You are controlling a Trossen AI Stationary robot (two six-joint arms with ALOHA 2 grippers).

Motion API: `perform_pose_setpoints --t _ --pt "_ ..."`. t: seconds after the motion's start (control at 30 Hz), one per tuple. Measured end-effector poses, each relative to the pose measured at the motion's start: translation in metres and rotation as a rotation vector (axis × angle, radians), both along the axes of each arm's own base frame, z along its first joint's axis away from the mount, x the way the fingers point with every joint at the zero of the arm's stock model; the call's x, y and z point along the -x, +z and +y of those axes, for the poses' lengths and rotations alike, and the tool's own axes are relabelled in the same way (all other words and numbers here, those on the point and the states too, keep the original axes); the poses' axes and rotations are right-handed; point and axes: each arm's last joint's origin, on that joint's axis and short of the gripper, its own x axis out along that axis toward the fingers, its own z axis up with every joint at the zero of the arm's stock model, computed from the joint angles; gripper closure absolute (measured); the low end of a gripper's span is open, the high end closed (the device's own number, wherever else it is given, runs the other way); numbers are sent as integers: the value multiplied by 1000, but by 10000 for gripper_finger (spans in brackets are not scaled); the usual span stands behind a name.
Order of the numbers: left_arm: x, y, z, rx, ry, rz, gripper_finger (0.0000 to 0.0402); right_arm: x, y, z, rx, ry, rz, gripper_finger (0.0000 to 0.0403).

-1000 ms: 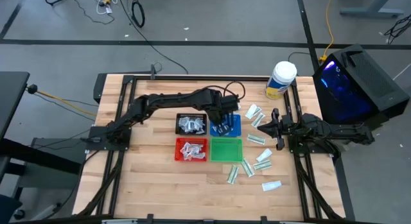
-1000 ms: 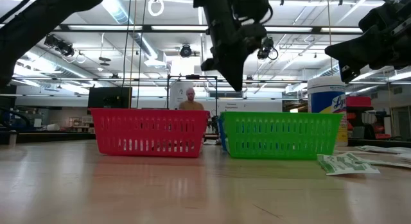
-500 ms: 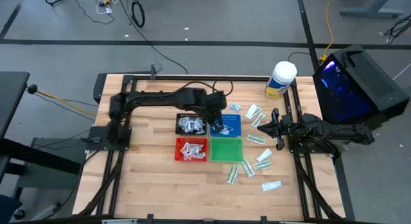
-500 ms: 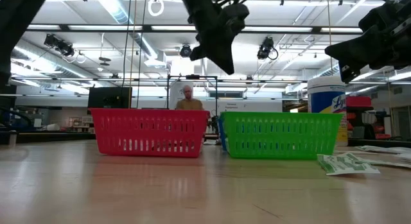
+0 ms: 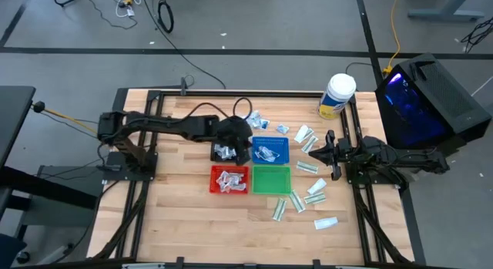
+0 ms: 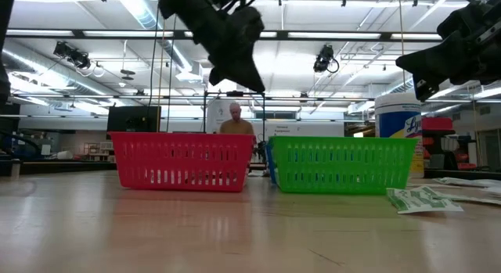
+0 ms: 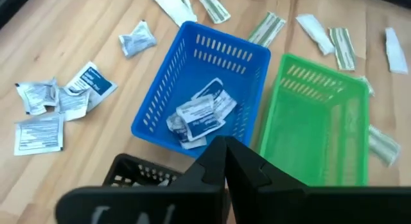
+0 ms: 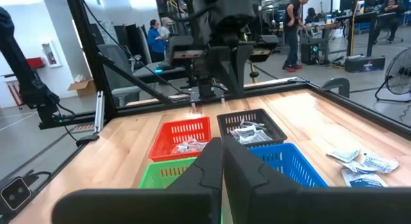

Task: Pick & Place First Aid Supplies
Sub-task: Put the blue alcohol pad into the blue bin

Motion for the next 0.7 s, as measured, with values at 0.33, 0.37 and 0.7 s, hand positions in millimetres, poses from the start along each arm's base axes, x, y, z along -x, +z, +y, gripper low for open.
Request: perform_pose_setpoints --t 0.33,0.37,0.7 --pt "53 -47 15 2 -67 -5 396 0 0 0 0 0 0 385" --pt "59 -50 15 3 -90 -18 396 0 0 0 0 0 0 385" --pt "101 -69 2 -122 -331 -206 397 0 0 0 0 2 1 385"
